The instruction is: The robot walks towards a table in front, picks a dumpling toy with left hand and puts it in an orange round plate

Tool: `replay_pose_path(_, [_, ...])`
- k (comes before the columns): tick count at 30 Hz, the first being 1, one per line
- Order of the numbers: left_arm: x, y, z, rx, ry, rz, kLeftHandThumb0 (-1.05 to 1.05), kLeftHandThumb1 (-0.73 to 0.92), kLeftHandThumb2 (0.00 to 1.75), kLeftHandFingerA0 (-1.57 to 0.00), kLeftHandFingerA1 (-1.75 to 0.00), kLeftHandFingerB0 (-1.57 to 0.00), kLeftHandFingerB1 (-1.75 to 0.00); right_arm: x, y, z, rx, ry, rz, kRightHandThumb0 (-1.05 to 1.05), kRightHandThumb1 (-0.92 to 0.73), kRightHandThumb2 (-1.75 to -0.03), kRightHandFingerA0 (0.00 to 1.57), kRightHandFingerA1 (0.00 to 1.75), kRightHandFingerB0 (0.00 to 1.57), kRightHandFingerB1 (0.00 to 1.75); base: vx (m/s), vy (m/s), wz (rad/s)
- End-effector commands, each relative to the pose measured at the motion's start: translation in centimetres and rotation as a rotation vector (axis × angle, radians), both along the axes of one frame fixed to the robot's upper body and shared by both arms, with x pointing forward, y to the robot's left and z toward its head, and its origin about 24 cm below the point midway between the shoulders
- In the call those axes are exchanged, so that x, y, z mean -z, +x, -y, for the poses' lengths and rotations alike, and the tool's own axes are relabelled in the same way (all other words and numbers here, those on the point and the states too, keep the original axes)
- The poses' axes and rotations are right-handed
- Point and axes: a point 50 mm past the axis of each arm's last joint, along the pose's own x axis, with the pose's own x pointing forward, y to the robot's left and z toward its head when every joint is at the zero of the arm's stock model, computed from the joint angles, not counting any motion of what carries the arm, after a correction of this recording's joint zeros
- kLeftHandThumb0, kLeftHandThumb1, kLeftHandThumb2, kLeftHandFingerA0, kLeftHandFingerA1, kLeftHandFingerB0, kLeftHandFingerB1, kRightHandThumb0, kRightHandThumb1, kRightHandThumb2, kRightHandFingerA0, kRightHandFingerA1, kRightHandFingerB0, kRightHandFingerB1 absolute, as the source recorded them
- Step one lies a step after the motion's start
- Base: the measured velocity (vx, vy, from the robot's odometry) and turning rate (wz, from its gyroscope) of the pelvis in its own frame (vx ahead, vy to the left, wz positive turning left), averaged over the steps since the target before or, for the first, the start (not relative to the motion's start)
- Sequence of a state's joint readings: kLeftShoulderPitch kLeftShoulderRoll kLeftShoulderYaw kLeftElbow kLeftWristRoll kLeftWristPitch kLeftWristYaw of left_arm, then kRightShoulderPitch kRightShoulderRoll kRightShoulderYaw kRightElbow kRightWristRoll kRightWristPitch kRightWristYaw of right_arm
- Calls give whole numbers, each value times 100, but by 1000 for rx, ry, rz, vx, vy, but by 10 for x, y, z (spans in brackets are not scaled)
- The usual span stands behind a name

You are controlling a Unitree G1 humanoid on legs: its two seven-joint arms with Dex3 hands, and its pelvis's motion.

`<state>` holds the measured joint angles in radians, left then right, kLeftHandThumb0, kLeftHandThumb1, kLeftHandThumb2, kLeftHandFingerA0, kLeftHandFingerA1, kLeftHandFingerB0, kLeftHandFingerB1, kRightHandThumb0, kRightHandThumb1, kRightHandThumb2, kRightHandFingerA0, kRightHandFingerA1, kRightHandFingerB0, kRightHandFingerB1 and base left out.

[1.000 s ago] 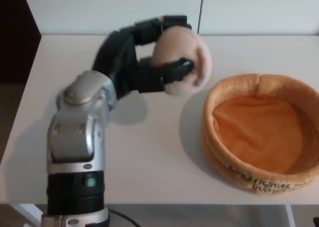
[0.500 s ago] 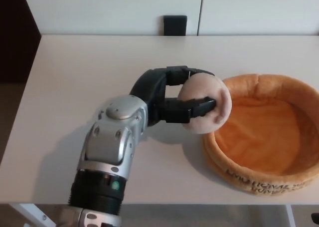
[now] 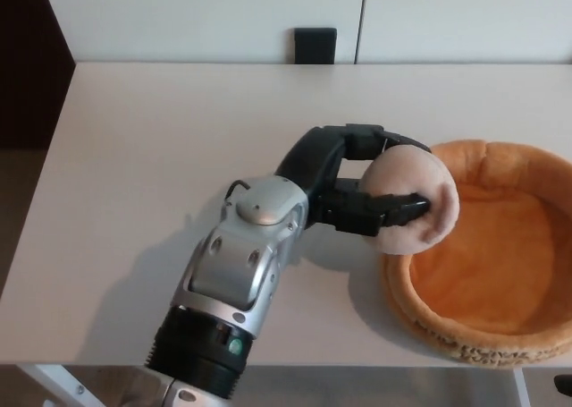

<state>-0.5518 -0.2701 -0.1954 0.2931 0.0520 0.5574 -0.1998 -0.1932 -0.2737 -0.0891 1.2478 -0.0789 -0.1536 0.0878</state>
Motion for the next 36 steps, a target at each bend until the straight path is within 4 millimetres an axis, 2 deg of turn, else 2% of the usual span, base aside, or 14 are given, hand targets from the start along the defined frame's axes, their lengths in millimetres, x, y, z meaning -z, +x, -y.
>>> replay_pose_path(1, [-101,-12,92,215,-157,260,-14,70,65,-114,-81,-103,-64,-3,6,2,6,-36,1,-17,-57,-57,79,52,42,37,0,0,0])
replay_pose_path(11, [-120,-13,95,219,-158,305,-15,72,63,-108,-79,-101,-62,-3,7,2,18,-28,-4,-16,-55,-56,80,48,41,36,0,0,0])
replay_pose_path(12, [-132,-14,95,220,-166,345,-16,71,63,-109,-81,-102,-64,-4,8,2,16,-32,-8,-16,-54,-57,92,59,41,36,0,0,0])
replay_pose_path(16, [-148,-15,92,191,-203,387,-15,72,62,-108,-81,-100,-63,-3,7,3,28,-24,-8,-15,-53,-56,82,49,42,37,0,0,0])
replay_pose_path(17, [-158,-14,87,174,-235,438,-12,72,61,-114,-85,-102,-63,-3,6,3,20,-30,-7,-20,-54,-56,89,64,42,37,0,0,0])
replay_pose_path(19, [-163,-13,84,171,-245,463,-12,73,61,-112,-85,-101,-64,-3,6,3,18,-32,-9,-19,-54,-56,83,52,42,37,0,0,0])
replay_pose_path(24, [-165,-13,84,170,-245,473,-12,73,61,-112,-85,-101,-64,-3,6,3,20,-34,-13,-19,-54,-56,83,52,42,37,0,0,0])
replay_pose_path(25, [-170,-13,82,164,-221,519,-16,72,63,-112,-73,-100,-61,-3,6,3,21,-35,-13,-17,-55,-56,88,85,42,36,0,0,0])
replay_pose_path(26, [-178,-14,81,155,-191,576,-16,72,63,-112,-73,-100,-61,-3,7,3,21,-37,-13,-17,-55,-56,88,85,42,36,0,0,0])
replay_pose_path(27, [-183,-17,83,157,-185,614,-14,73,63,-112,-72,-98,-61,-3,6,3,21,-30,-6,-16,-55,-57,87,58,42,38,0,0,0])
replay_pose_path(29, [-190,-24,89,175,-171,703,-10,71,62,-109,-78,-101,-63,-3,4,3,18,-18,6,-15,-55,-56,91,70,42,37,0,0,0])
replay_pose_path(34, [-193,-29,95,195,-148,778,-10,71,62,-109,-78,-101,-63,-3,3,4,15,-17,7,-15,-55,-56,91,70,42,37,0,0,0])
replay_pose_path(35, [-195,-39,107,265,-56,891,-9,67,77,-96,-123,-101,-79,-3,5,3,13,-23,5,-14,-54,-56,85,61,42,37,0,0,0])
replay_pose_path(36, [-194,-47,116,320,14,974,-9,67,77,-96,-123,-101,-79,-4,6,3,11,-27,3,-14,-54,-56,85,61,42,37,0,0,0])
